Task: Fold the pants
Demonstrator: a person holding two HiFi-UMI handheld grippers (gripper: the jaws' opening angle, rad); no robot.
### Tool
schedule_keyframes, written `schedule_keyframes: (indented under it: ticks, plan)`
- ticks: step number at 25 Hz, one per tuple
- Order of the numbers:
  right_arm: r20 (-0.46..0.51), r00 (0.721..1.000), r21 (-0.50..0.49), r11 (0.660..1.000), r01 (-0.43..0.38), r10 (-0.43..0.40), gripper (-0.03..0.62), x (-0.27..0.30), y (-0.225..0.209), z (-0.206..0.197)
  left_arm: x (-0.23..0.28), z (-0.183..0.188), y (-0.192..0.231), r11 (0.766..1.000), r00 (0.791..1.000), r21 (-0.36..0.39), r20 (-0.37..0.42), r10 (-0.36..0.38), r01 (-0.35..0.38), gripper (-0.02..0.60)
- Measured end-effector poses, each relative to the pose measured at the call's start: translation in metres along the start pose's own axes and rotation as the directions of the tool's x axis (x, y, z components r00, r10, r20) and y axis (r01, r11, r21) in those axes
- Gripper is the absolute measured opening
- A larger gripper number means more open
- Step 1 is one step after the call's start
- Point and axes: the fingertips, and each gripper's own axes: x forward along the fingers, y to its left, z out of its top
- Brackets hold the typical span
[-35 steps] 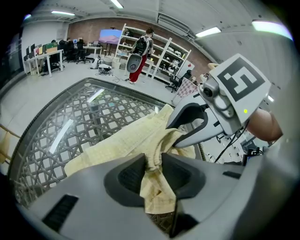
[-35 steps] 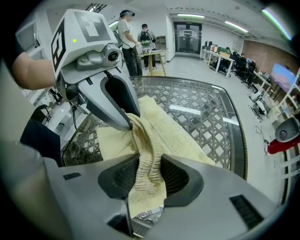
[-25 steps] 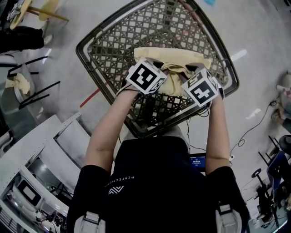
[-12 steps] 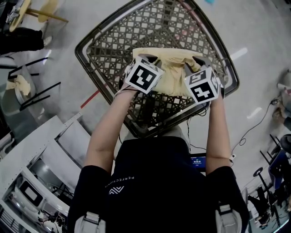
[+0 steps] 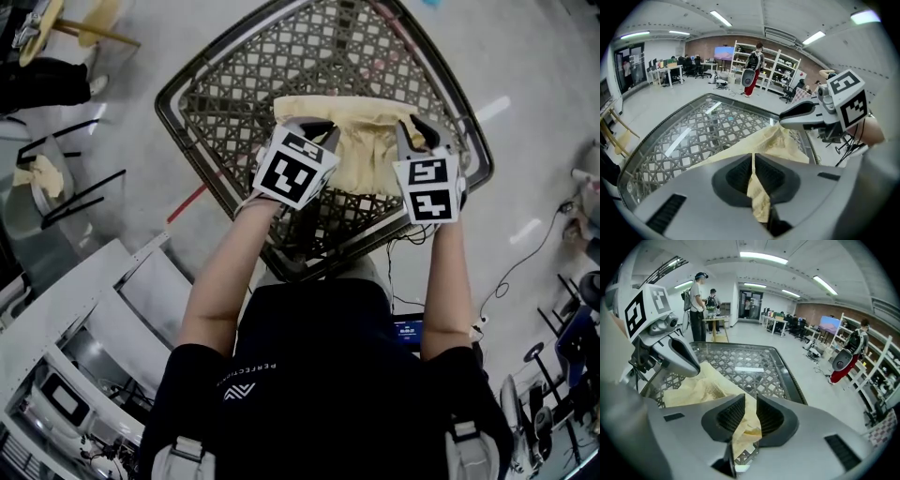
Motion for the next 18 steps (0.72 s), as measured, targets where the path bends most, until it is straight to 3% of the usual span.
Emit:
schedule_keyframes:
  ticks: [5,18]
  plan:
    - [0.049,0.999,0.084,0.996,0.01,-0.014,0.063,-0.012,-0.004,-0.001,-0.005,-0.007,-0.007,1.0,1.0,-0.007,0.019,0.0,0.0,0.02]
    - [0.018,1.0,0.163,0.987,0.002,-0.005,0.041,-0.045,0.038,-0.03,-0.035,-0.037,-0.03,1.0,0.998,-0.018,0.06,0.005,-0.004,0.014]
